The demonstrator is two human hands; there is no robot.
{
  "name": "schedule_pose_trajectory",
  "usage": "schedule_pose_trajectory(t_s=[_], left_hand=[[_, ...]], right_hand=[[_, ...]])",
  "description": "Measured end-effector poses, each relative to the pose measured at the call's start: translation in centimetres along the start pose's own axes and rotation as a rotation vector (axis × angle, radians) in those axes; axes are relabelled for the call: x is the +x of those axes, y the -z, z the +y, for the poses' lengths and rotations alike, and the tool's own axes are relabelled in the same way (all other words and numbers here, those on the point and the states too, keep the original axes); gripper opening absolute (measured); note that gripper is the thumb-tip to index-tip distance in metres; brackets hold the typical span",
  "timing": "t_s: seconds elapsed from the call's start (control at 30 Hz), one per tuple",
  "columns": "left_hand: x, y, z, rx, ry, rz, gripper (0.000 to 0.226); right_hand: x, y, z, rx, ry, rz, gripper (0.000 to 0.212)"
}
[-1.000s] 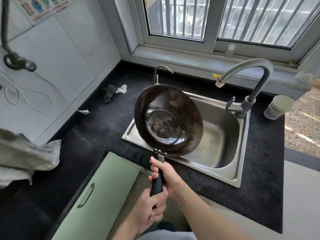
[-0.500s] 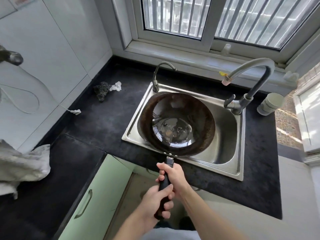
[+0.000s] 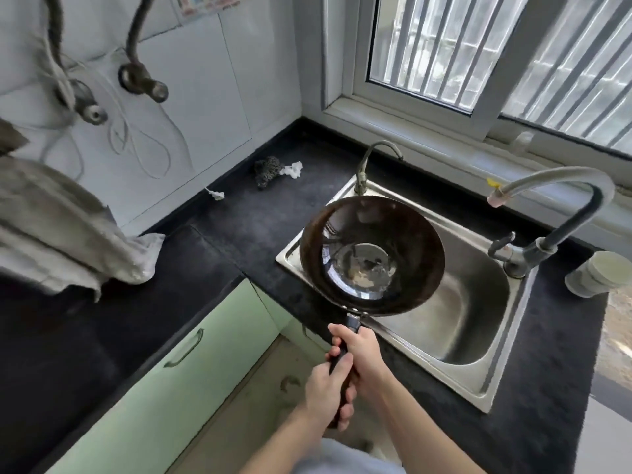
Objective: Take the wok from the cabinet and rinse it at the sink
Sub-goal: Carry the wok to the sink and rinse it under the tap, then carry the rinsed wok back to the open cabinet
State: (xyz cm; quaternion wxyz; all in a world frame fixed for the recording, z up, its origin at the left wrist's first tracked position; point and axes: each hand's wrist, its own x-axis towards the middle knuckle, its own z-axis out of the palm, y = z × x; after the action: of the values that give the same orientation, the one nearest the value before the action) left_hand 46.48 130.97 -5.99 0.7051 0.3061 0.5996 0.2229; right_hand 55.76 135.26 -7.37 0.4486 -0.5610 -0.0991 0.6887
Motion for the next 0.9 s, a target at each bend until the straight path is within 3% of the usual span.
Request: schedule_pose_trajectory(t_s=[0.5, 0.9], left_hand=[[-9.0, -7.2, -7.0, -0.325, -0.158, 0.462, 0.038], [-18.8, -4.6, -15.3, -0.541, -0.216, 0.876, 0.036]], right_hand=[[-6.7, 2.5, 2.3, -0.479, -0.093, -0.405, 0.037], [-14.6, -2.5, 13.2, -0.798, -0.282, -0.789, 0.027]])
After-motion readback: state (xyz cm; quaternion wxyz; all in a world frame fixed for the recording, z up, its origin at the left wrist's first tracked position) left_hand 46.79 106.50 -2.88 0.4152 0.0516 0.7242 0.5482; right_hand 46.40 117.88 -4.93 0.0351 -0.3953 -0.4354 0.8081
